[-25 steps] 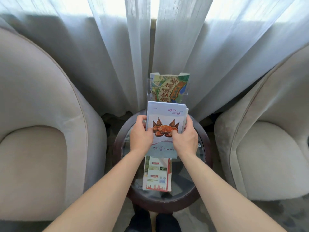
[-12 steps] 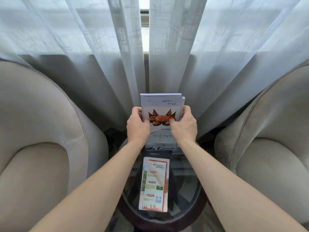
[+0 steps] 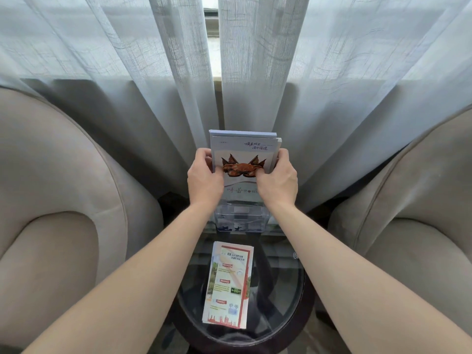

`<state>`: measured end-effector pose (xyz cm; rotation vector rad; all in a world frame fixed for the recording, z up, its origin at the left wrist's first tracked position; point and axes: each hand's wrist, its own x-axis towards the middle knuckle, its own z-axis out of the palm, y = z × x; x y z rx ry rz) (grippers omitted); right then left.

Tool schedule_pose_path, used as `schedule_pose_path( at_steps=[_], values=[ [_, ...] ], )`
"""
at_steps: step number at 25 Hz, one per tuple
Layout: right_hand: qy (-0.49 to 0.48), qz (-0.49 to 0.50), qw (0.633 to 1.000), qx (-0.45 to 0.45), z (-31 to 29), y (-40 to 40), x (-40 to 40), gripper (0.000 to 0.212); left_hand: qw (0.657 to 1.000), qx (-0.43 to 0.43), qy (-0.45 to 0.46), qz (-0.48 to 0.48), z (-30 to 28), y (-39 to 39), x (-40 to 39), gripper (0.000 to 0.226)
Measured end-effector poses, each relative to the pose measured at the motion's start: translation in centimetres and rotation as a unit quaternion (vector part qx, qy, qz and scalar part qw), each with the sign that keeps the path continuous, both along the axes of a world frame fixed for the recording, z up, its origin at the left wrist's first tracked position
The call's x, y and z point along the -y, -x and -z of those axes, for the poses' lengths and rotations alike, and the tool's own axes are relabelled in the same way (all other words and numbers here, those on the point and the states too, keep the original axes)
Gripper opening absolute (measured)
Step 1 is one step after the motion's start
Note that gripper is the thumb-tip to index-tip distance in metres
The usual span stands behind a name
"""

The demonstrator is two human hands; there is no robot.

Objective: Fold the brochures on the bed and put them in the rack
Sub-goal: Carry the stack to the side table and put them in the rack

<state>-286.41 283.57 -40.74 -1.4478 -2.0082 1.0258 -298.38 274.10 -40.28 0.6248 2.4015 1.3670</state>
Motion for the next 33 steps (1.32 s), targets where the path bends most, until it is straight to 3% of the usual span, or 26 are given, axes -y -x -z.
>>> schedule_pose_path(
  at_steps=[12, 22, 29, 33],
  values=[
    [0.032, 0.02, 0.999, 0.03, 3.6, 0.7, -0.4, 0.024, 1.0, 0.012, 0.017, 0.006, 3.7, 0.7, -0.9, 0.013],
    [0.021, 0.023, 0.999, 0.007, 1.8, 2.0, -2.0, 0.027, 1.0, 0.018, 0.002, 0.007, 2.5, 1.7, -2.0, 0.015],
    [0.036, 0.016, 0.997, 0.059, 5.2, 0.6, -0.3, 0.024, 0.998, 0.027, 0.045, 0.014, 6.9, 0.1, -0.2, 0.017],
    [-0.013, 0.018, 0.996, 0.086, 6.2, 0.6, -0.1, 0.022, 0.996, 0.031, 0.076, 0.02, 8.7, 0.1, 0.3, 0.018]
  ],
)
